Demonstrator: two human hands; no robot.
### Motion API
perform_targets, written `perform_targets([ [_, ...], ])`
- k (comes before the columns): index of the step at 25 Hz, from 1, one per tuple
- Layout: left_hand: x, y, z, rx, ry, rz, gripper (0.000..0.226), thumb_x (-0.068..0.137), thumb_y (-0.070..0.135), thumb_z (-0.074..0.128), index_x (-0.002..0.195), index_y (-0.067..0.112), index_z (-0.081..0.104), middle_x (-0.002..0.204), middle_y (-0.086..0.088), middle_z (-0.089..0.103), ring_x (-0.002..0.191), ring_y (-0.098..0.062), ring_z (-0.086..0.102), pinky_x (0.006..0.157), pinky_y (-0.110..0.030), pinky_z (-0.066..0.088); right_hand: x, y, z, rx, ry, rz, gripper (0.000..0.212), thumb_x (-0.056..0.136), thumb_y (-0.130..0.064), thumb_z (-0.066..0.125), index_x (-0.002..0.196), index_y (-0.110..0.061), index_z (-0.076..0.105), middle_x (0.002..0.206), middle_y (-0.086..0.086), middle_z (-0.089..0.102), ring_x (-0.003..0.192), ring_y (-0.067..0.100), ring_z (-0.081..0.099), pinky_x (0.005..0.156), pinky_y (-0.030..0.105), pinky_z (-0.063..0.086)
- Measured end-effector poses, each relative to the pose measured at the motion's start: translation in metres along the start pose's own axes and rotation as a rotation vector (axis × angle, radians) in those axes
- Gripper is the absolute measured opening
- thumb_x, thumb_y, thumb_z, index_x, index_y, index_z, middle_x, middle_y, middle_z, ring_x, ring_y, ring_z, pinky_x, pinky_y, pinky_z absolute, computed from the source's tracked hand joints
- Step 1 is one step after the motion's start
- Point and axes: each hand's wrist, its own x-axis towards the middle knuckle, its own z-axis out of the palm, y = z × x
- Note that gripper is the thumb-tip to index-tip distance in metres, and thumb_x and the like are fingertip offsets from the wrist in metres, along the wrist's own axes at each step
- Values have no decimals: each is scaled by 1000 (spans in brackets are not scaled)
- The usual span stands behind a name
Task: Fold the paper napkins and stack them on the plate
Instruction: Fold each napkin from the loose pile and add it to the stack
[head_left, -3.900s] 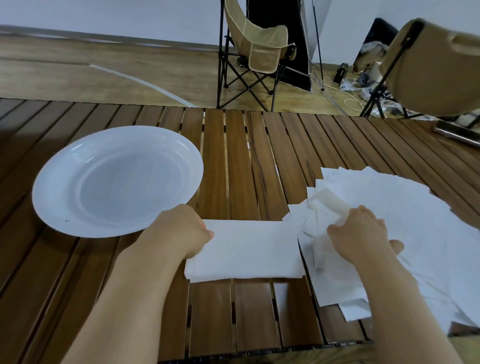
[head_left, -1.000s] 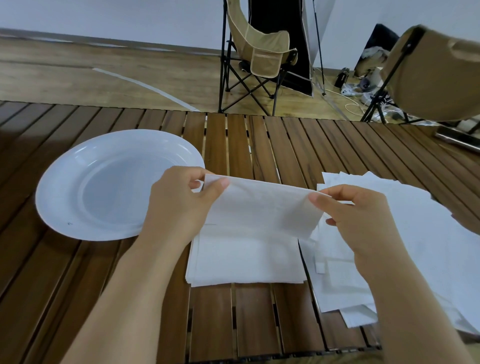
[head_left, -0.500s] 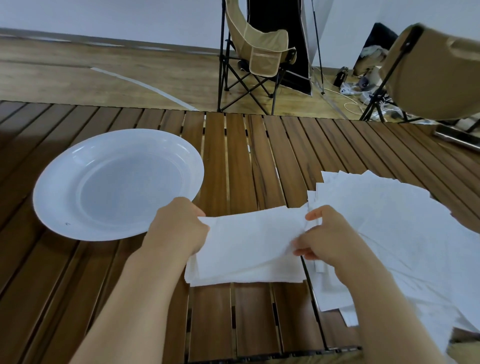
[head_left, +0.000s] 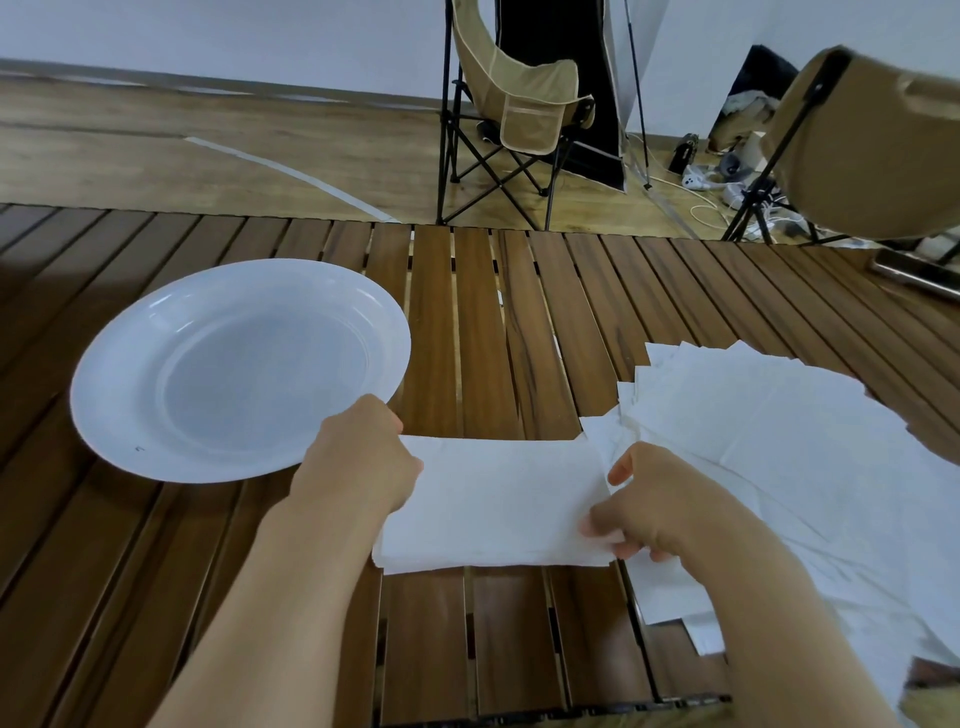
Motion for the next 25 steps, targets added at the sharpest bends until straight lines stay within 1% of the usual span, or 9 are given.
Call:
perform_targets([
  [3,-5,0,-4,69,-28,30,36,89,30,63,120,15,51,105,-1,56,88,-16,50,75,-27,40,7,10,-2,-45,233,-18,23,83,-26,68,82,-10,51,88,7,52,76,20,52,62,28,40],
  [5,-9,1,-6,94,-46,64,35,91,33,60,121,16,52,107,0,56,88,-14,49,75,-26,39,10,14,-3,-167,464,15,22,85,-27,60,74,-11,48,105,7,46,94,25,47,79,35,38],
  [7,-11,3,-6,108,-79,98,35,92,34,57,122,17,53,112,-1,57,89,-14,48,76,-25,38,10,16,-4,-245,567,58,20,86,-23,55,69,-15,46,124,6,43,110,28,44,92,42,34],
  [12,-13,5,-6,108,-121,128,34,93,34,55,122,17,55,115,-2,58,91,-15,51,78,-24,40,14,19,-4,-237,595,100,18,85,-19,51,69,-14,44,133,9,43,117,30,41,98,46,31],
  [15,-13,4,-6,99,-107,143,33,94,35,55,122,18,54,115,-2,58,90,-13,50,77,-24,40,19,24,-7,-232,568,155,5,86,-18,50,85,-13,49,151,7,28,139,32,23,106,51,23],
  [17,-13,4,-6,86,-90,156,31,94,35,54,121,18,55,114,-2,58,89,-12,50,77,-23,40,23,28,-8,-204,514,186,10,84,-16,48,90,-11,53,143,6,37,136,33,27,107,55,24],
  [19,-13,4,-6,73,-71,166,30,94,34,53,119,18,56,112,-2,59,88,-13,51,77,-23,41,24,27,-8,-179,500,190,11,83,-15,46,92,-11,52,122,3,45,128,32,35,103,54,25],
  [21,-12,4,-6,63,-63,168,29,94,34,53,117,17,58,110,-2,59,90,-14,53,79,-24,43,22,24,-7,-167,509,183,8,85,-14,46,92,-12,48,110,0,42,125,30,36,101,52,25],
  [25,-12,3,-7,47,-60,173,27,95,34,52,116,18,58,108,-1,58,90,-13,52,78,-23,41,14,21,-10,-152,501,161,4,87,-11,45,90,-14,44,103,-1,39,118,29,39,99,48,24],
])
